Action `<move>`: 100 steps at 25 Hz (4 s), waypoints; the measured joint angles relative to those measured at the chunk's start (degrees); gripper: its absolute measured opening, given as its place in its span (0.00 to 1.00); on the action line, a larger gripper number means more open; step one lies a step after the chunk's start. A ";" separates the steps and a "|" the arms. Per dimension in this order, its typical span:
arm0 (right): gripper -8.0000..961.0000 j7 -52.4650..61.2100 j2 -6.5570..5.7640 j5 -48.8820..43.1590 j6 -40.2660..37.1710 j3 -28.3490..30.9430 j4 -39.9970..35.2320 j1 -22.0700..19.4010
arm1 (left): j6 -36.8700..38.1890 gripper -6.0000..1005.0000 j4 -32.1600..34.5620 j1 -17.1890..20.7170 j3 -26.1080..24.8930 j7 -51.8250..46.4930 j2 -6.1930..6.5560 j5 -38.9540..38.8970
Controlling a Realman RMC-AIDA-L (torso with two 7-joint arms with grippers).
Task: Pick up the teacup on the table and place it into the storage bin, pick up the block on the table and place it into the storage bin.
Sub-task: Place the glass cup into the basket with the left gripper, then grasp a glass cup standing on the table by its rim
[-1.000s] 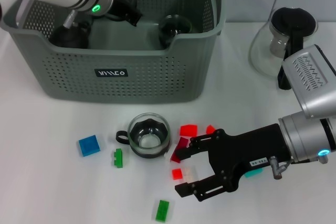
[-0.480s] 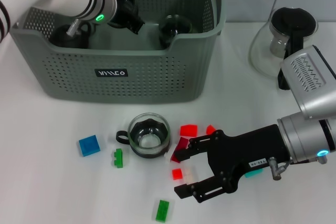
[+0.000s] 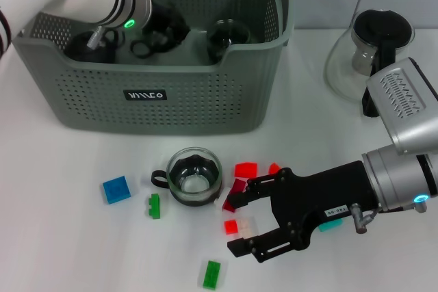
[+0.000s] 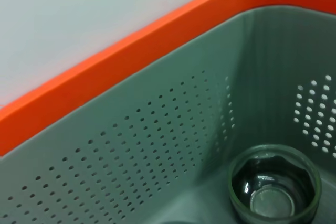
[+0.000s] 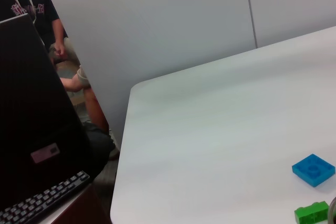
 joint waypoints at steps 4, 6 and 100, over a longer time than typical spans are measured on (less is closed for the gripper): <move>0.86 -0.05 0.00 0.00 0.00 0.01 0.00 0.00 | 0.27 0.22 2.98 1.10 0.07 -0.14 -0.65 -0.19; 0.86 -0.07 0.00 0.00 0.00 0.05 -0.04 0.00 | 1.06 0.29 4.11 1.38 0.16 -0.69 -0.68 -0.19; 0.86 0.76 -2.90 0.00 -3.54 9.84 3.34 -1.73 | 34.08 0.73 25.47 27.94 27.59 28.62 -0.95 -20.59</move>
